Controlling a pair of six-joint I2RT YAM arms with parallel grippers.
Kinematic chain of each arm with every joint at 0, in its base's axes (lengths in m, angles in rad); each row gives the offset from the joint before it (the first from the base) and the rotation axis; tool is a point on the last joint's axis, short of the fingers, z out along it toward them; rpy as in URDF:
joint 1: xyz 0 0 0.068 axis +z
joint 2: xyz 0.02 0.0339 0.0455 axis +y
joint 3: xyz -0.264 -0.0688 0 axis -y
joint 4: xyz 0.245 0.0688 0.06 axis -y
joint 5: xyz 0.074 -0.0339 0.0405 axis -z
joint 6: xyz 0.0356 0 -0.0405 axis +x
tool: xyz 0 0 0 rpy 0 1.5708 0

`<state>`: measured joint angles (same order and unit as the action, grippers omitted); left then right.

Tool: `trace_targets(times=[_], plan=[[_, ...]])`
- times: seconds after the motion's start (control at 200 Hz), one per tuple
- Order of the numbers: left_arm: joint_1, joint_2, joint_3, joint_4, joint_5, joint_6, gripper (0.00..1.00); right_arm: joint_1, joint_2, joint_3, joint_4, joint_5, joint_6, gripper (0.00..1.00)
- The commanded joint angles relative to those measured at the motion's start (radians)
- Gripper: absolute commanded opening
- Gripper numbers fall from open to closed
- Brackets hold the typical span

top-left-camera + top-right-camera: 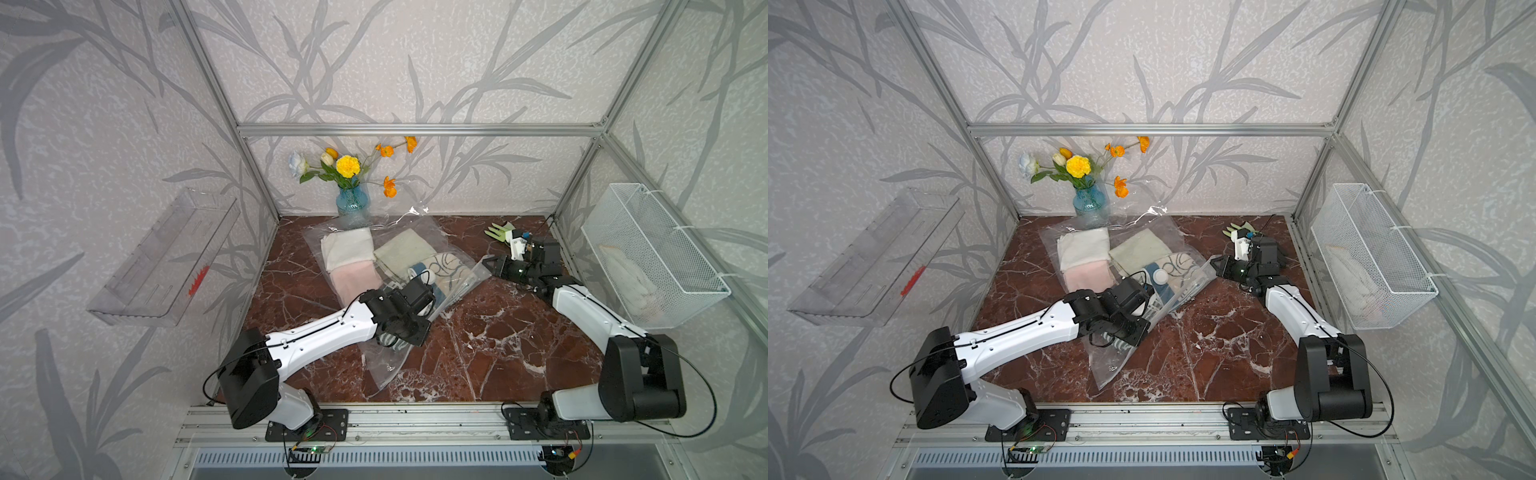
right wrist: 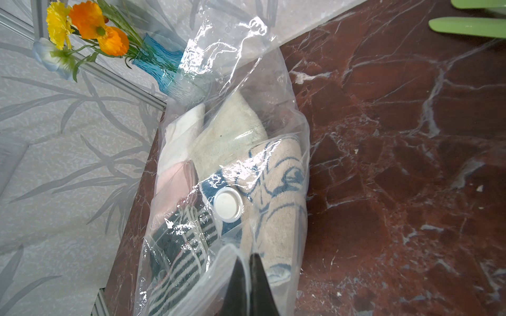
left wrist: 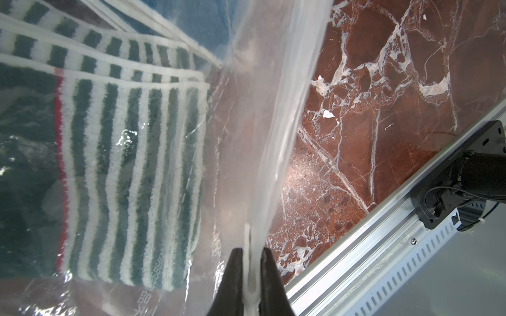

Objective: Place the folded towel into the vacuum bag
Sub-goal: Close the vacuum bag at the center of the board.

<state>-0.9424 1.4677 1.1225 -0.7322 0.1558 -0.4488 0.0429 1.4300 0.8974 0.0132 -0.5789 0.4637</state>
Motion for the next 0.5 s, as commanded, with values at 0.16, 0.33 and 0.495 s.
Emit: trace_targets(times=[0.16, 0.33, 0.495], plan=[[-0.038, -0.048, -0.080, -0.319, 0.054, -0.043, 0.08, -0.072, 0.028, 0.141, 0.114, 0.253, 0.015, 0.00], [-0.045, -0.055, -0.096, -0.324, 0.068, -0.050, 0.08, -0.073, 0.043, 0.200, 0.091, 0.263, 0.026, 0.00], [-0.056, -0.070, -0.117, -0.322, 0.077, -0.066, 0.08, -0.074, 0.040, 0.218, 0.064, 0.274, 0.014, 0.00]])
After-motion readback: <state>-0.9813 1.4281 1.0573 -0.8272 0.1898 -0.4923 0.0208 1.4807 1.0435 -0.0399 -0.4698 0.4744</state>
